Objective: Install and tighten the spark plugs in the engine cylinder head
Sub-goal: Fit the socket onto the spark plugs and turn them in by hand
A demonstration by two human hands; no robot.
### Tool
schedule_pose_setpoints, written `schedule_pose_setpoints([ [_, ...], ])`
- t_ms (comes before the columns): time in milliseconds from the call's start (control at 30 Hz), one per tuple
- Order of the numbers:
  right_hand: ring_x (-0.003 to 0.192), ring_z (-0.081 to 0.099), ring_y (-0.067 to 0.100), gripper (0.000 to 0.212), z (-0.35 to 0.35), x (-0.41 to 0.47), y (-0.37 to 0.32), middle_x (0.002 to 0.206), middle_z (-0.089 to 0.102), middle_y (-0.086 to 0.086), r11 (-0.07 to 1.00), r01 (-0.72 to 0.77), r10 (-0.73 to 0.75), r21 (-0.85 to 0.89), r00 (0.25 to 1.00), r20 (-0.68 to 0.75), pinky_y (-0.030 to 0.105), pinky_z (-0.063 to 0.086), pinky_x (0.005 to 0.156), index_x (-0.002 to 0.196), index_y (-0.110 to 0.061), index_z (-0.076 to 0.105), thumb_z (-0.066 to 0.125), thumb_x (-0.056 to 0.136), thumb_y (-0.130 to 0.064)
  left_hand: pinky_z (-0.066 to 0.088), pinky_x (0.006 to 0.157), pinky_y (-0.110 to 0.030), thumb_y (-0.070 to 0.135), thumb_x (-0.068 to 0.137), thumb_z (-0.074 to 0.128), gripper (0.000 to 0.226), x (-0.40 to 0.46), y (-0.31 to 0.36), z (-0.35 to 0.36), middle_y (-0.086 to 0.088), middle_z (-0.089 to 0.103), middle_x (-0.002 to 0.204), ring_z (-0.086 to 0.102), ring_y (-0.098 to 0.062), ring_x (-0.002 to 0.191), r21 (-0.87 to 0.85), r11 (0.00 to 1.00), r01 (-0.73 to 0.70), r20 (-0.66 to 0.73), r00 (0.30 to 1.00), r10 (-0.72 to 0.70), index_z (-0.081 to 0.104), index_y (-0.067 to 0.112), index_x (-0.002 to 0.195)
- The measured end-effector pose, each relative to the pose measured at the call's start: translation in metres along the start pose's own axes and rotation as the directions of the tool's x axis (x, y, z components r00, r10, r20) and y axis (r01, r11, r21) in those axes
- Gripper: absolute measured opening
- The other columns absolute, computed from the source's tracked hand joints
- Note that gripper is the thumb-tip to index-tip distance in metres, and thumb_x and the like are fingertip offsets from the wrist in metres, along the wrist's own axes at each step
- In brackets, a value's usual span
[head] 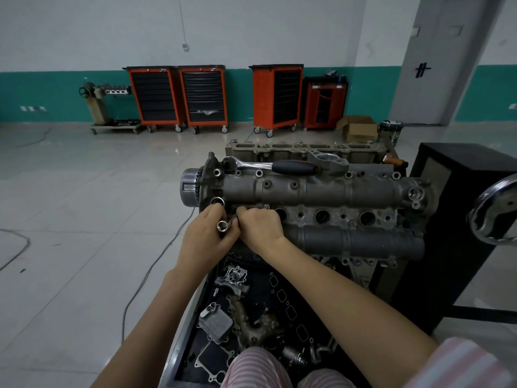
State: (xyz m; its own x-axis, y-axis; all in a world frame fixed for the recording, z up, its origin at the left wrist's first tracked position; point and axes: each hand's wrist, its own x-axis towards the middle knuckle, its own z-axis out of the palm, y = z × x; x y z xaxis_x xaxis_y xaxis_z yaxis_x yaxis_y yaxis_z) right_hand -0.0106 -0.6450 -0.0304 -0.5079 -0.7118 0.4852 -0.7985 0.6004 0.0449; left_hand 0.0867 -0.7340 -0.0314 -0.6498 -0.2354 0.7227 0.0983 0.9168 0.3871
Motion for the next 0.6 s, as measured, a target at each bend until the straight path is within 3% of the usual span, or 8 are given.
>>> schedule_pose_setpoints([
  [100, 0.086, 0.064, 0.032, 0.022, 0.0020, -0.0008, 0.0012, 0.094, 0.068, 0.012, 1.000, -0.006, 0.007, 0.025, 1.000, -0.024, 0.029, 0.031, 0.059, 0.100, -0.008, 0.056, 0.039, 0.093, -0.020, 0.027, 0.046, -0.022, 0.030, 0.084, 0.064, 0.044, 0.0043, -0.0016, -0.0006, 0.008, 0.033, 0.055, 0.037, -0.011, 0.051, -0.012, 0.999, 0.041, 0.003, 0.999, -0.041, 0.027, 0.021, 0.063],
  [233, 0.081, 0.065, 0.034, 0.023, 0.0037, -0.0027, 0.0016, 0.090, 0.068, 0.013, 0.998, -0.009, 0.012, 0.061, 0.998, -0.057, 0.030, 0.030, 0.057, 0.097, -0.006, 0.059, 0.040, 0.092, -0.019, 0.027, 0.045, -0.025, 0.031, 0.084, 0.067, 0.052, 0.0081, 0.0011, -0.0021, 0.007, 0.028, 0.050, 0.032, -0.011, 0.047, -0.003, 1.000, 0.008, -0.007, 1.000, -0.008, 0.022, 0.025, 0.059],
  [400, 0.077, 0.064, 0.036, 0.025, 0.0029, -0.0032, 0.0018, 0.086, 0.068, 0.017, 0.991, -0.028, 0.037, 0.128, 0.997, -0.071, 0.031, 0.030, 0.056, 0.094, -0.004, 0.057, 0.043, 0.092, -0.024, 0.031, 0.046, -0.031, 0.023, 0.086, 0.066, 0.047, 0.0051, 0.0003, 0.0015, 0.007, 0.029, 0.051, 0.034, -0.017, 0.048, -0.029, 0.999, 0.030, -0.044, 0.999, -0.031, 0.027, 0.017, 0.059],
  [500, 0.077, 0.064, 0.034, 0.032, 0.0043, -0.0018, -0.0001, 0.086, 0.067, 0.017, 0.991, -0.068, 0.076, 0.115, 0.995, -0.062, 0.032, 0.030, 0.055, 0.096, -0.004, 0.052, 0.041, 0.091, -0.034, 0.029, 0.049, -0.020, 0.021, 0.087, 0.063, 0.040, 0.0012, -0.0033, 0.0030, 0.008, 0.033, 0.057, 0.036, -0.011, 0.051, -0.085, 0.994, 0.064, -0.057, 0.996, -0.069, 0.030, 0.015, 0.065],
  [600, 0.078, 0.064, 0.034, 0.031, 0.0041, -0.0003, 0.0000, 0.088, 0.067, 0.016, 0.994, -0.065, 0.068, 0.083, 0.997, -0.040, 0.031, 0.030, 0.055, 0.097, -0.004, 0.051, 0.040, 0.092, -0.033, 0.026, 0.049, -0.017, 0.021, 0.088, 0.062, 0.036, -0.0005, -0.0042, 0.0010, 0.010, 0.035, 0.060, 0.038, -0.006, 0.054, -0.092, 0.995, 0.049, -0.028, 0.998, -0.051, 0.032, 0.016, 0.069],
])
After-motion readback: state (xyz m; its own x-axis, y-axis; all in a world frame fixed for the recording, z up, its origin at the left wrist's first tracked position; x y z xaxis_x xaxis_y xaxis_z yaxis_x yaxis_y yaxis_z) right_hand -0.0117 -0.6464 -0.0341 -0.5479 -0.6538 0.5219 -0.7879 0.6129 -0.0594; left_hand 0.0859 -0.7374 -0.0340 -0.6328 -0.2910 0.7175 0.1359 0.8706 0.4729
